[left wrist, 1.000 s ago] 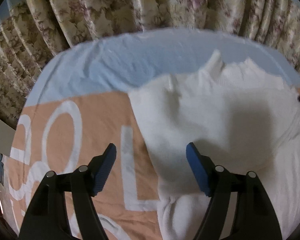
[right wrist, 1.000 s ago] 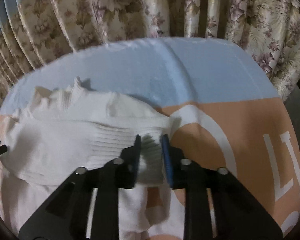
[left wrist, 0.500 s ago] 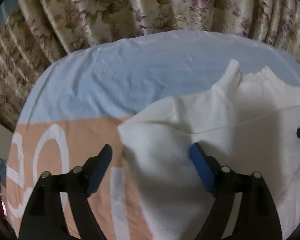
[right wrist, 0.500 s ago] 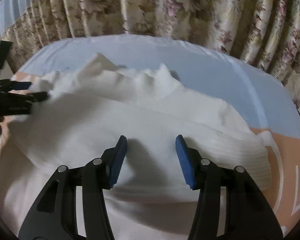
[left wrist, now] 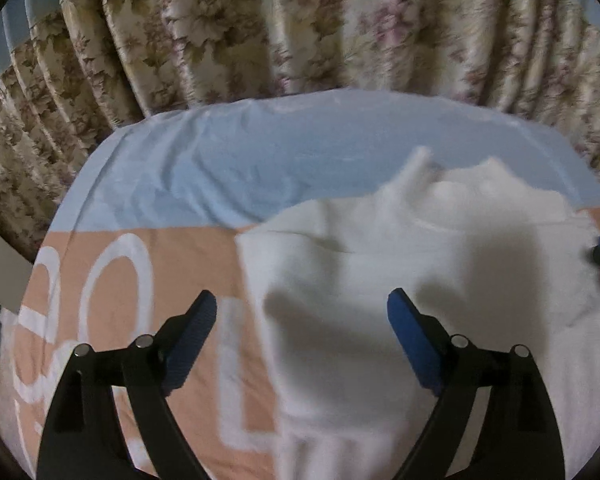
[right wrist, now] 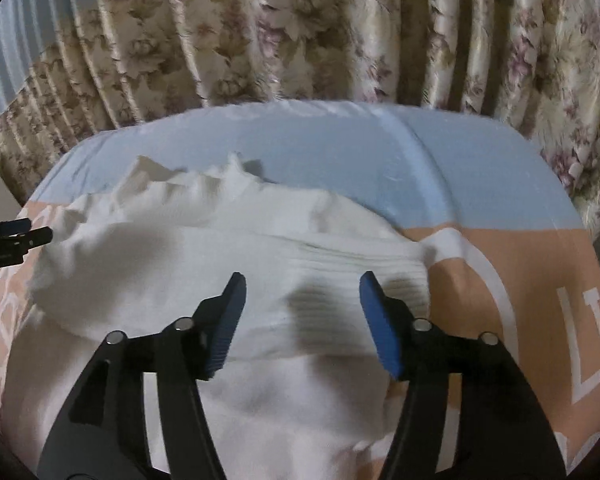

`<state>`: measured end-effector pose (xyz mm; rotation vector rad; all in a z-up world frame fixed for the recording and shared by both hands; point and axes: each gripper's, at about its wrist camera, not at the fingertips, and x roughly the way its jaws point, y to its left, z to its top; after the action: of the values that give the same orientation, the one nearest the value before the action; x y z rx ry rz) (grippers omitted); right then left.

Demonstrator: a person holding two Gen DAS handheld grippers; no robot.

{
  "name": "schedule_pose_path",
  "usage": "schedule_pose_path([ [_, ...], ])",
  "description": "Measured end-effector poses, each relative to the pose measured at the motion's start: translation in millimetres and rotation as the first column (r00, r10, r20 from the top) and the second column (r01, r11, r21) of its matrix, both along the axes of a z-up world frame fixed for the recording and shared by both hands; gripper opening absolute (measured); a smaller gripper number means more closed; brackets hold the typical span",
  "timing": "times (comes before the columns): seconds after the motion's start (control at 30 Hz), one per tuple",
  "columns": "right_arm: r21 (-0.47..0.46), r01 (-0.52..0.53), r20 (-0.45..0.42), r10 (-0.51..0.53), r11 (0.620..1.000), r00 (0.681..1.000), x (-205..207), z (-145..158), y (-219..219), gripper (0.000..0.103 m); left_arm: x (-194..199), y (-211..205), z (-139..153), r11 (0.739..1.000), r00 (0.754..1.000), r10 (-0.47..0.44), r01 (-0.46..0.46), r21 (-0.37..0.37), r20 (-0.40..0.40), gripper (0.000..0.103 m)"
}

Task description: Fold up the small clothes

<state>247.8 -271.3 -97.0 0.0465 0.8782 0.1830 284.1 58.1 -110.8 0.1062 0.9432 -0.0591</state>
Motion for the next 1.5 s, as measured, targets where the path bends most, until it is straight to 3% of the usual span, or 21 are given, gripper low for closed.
schedule_pose_path([
  [0.13,-0.023,-0.078,-0.025,0.077,0.997,0.997,-16.9,-4.5,39.3,0.063,-17.4,-36.1,-9.0,0.999,0.999,-0.037,0.037,-0.003,-0.015,0.091],
  [0.27,-0.061,-0.114,-0.048,0.111,0.992,0.993,-25.4,-18.0,62.5,0.063,-21.8,-51.3,-34.5,0.998,0.998,-0.037,0.04,0.056,-0.055,0.091],
  [0.47,-0.07,-0.003,-0.053,0.0,0.998,0.999,-29.8,-25.5,15.5,0.06,-29.0,-36.7,-38.6,0.999,0.999,-0.025,0.026,0.044,-0.034,0.092],
  [0.53,-0.01,0.001,-0.061,-0.002,1.0,0.998,-31.8,-26.3,-0.6,0.056,-32.3,-34.9,-36.3,0.999,0.999,-0.008,0.009,0.04,-0.036,0.091],
  [0.6,-0.017,-0.002,-0.052,0.001,1.0,0.999,-32.6,-22.7,-2.2,0.057,-36.2,-34.4,-32.4,0.999,0.999,0.007,-0.005,0.043,-0.041,0.091],
  [0.8,0.032,-0.046,0.017,0.045,0.998,0.999,-52.9,11.1,11.2,0.079,-62.1,-33.0,-1.9,0.999,0.998,0.046,-0.046,-0.004,-0.033,0.097],
  [0.97,0.066,-0.092,0.013,0.092,0.994,0.996,-81.2,33.0,26.6,0.1,-97.7,-36.9,27.4,0.998,0.998,0.057,-0.057,-0.012,-0.004,0.101],
  [1.23,0.157,-0.088,-0.048,0.097,0.984,0.994,-131.1,49.3,31.8,0.1,-154.6,-28.0,50.5,0.995,0.996,0.084,-0.083,-0.059,0.016,0.101],
  [1.5,0.067,-0.031,0.006,0.031,0.997,1.0,-195.4,55.7,24.4,0.1,-215.4,3.2,45.3,0.988,0.988,0.149,-0.147,-0.05,0.032,0.101],
])
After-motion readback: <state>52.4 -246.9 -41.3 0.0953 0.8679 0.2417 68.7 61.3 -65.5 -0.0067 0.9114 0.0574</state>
